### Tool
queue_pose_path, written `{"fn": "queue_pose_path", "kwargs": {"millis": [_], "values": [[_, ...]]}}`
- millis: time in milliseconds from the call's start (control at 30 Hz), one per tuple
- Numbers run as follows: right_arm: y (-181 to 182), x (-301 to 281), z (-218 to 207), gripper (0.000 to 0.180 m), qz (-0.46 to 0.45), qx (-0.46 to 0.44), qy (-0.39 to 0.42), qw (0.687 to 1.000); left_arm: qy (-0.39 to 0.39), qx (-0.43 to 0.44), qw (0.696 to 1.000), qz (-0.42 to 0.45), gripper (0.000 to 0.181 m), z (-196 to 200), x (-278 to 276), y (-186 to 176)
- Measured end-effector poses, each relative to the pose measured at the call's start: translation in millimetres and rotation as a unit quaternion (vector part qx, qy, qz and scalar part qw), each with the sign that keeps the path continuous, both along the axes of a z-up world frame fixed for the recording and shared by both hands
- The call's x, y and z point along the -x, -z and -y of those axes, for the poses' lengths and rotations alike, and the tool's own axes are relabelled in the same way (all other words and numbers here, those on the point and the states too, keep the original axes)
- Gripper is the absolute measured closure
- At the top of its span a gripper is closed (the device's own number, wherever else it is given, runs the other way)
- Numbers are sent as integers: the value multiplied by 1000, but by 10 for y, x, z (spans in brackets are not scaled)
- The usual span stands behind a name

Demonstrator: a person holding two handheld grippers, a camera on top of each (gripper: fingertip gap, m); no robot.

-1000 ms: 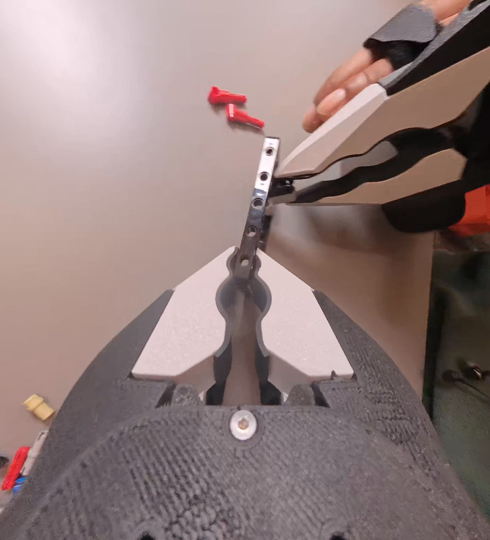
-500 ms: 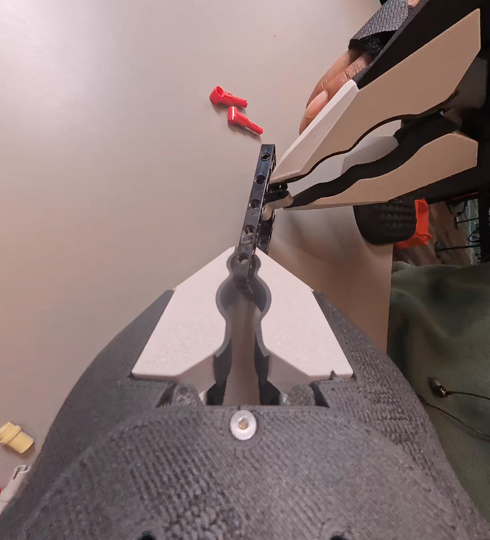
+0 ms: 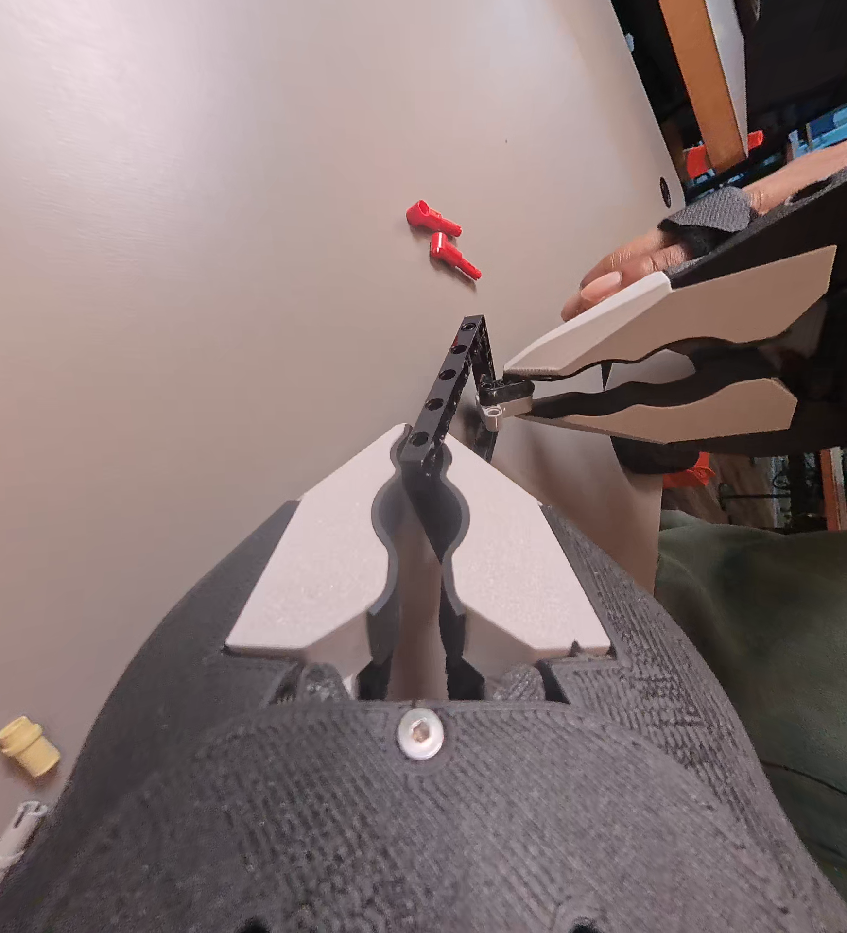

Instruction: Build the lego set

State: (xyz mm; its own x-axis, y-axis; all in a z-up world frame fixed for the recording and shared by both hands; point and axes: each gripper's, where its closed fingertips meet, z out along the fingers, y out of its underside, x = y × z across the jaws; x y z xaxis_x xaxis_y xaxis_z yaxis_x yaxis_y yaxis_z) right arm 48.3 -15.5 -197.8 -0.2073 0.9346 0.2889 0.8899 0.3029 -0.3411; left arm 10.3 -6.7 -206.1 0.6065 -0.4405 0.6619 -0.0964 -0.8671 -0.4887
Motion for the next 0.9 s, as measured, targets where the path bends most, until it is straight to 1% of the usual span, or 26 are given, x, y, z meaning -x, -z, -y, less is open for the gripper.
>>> {"fn": "queue_pose_path", "kwargs": {"millis": [67, 200, 300, 367, 433, 533, 633, 667, 733, 833, 900], "values": [[0, 2, 7, 165, -2, -1, 4, 1000, -5, -5, 1000, -2, 176, -10, -5, -2], [10, 27, 28, 165, 23, 24, 11, 999, -18, -33, 999, -18, 173, -59, 23, -12], [52, 26, 51, 166, 52, 40, 10, 998, -19, -72, 996, -45, 152, -84, 106, -52], [74, 30, 73, 166, 63, 52, 6, 997, -7, -124, 989, -80, 139, -86, 184, -103], [82, 31, 84, 166, 67, 63, 5, 996, 18, -183, 976, -116, 125, -41, 232, -191], [85, 21, 92, 166, 67, 79, 6, 995, 89, -252, 951, -158, 114, 137, 181, -260], [89, 11, 96, 166, 68, 97, 8, 993, 156, -297, 914, -226, 103, 241, 113, -109], [89, 11, 101, 166, 71, 103, 6, 992, 176, -302, 904, -246, 102, 255, 93, -29], [91, 11, 137, 166, 81, 121, 2, 989, 192, -305, 894, -267, 101, 241, 52, 77], [97, 15, 211, 166, 90, 149, -6, 985, 186, -316, 894, -257, 109, 197, -2, 73], [95, 21, 246, 166, 89, 164, -10, 982, 181, -312, 897, -255, 112, 190, 14, 88]]}}
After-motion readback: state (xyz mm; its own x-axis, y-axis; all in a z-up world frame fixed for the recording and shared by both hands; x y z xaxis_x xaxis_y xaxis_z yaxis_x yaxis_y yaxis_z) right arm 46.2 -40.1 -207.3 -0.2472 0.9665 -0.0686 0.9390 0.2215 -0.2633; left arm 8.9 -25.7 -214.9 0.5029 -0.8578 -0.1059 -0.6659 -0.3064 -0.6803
